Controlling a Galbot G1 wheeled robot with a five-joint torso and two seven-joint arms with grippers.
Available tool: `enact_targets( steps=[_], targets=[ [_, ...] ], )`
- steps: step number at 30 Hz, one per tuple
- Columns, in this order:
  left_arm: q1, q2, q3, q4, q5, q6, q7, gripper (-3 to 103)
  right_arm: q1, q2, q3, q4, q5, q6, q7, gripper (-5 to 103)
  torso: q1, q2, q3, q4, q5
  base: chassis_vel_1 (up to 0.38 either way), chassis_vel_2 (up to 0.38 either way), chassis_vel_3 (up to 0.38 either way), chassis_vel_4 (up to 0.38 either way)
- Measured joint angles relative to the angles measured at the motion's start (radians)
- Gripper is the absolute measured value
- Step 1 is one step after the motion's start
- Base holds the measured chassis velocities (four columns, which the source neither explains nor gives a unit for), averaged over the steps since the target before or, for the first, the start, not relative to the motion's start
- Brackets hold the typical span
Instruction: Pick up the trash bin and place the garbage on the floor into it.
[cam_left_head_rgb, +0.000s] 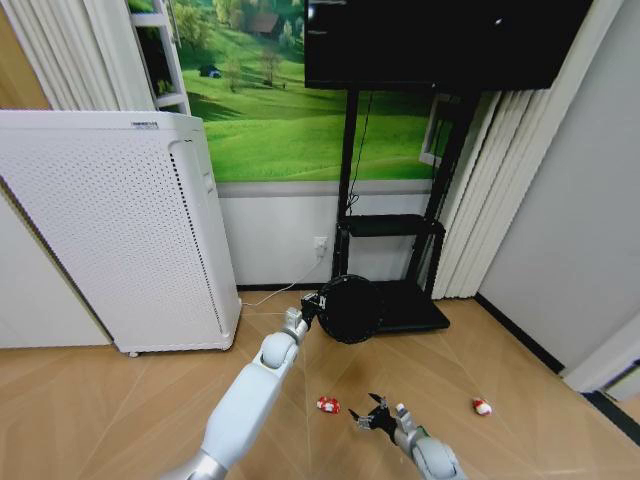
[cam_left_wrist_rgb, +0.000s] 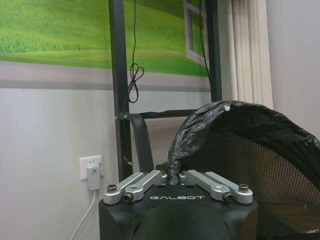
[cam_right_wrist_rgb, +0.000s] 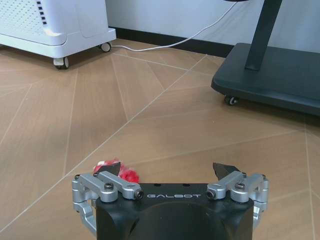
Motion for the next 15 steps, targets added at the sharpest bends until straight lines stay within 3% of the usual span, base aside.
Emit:
enact_targets(
  steps=[6, 10, 15],
  targets=[
    [0.006, 0.001, 0.003, -0.001, 0.0, 0.002, -0.006, 3, 0.0, -0.005, -0.018, -0.019, 0.001, 0.024, -0.027, 100, 0.001, 0.0, 0.001, 0.0004, 0.0003, -0.172, 0.202, 0.196, -0.178],
    [0.008, 0.003, 0.003, -0.002, -0.001, 0.002, -0.006, 3, 0.018, -0.017, -0.016, -0.054, -0.061, 0.112, -0.125, 100, 0.001, 0.0, 0.0, 0.0, 0.0002, -0.084, 0.078, 0.099, -0.072],
    [0.008, 0.003, 0.003, -0.003, -0.001, 0.002, -0.006, 3, 0.038, -0.028, -0.015, -0.083, -0.124, 0.148, -0.203, 100, 0.0, 0.0, 0.0, -0.0002, 0.0, 0.012, -0.011, -0.036, 0.002]
  ],
)
